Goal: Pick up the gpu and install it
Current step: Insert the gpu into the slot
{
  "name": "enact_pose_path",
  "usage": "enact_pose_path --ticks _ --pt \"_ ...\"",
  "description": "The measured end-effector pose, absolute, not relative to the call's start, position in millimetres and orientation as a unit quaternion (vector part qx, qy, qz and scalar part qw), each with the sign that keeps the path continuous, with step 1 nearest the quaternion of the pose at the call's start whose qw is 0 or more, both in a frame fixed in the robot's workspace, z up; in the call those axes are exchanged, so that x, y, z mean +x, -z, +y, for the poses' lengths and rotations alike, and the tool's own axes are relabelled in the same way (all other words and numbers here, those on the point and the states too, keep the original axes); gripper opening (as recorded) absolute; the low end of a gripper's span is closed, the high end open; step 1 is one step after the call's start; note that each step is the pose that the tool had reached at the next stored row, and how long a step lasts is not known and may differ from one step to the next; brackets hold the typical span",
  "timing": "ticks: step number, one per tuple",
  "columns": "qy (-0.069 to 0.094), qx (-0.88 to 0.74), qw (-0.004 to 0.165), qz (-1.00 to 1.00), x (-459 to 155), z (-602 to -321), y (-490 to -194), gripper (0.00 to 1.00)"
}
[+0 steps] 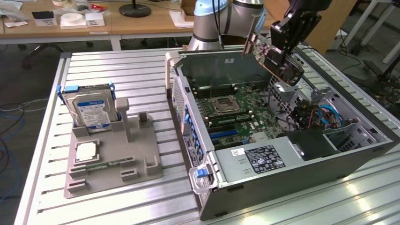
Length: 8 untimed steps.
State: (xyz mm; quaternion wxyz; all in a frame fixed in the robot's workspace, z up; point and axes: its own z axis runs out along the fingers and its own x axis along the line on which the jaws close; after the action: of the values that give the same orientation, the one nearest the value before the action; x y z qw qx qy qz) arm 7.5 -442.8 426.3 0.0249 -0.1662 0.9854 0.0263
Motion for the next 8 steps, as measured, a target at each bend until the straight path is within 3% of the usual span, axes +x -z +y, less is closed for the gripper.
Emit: enact_pose_path --ticks 8 --pt "-0.027 -0.186 0.024 0.982 7.5 -442.8 -426.3 0.27"
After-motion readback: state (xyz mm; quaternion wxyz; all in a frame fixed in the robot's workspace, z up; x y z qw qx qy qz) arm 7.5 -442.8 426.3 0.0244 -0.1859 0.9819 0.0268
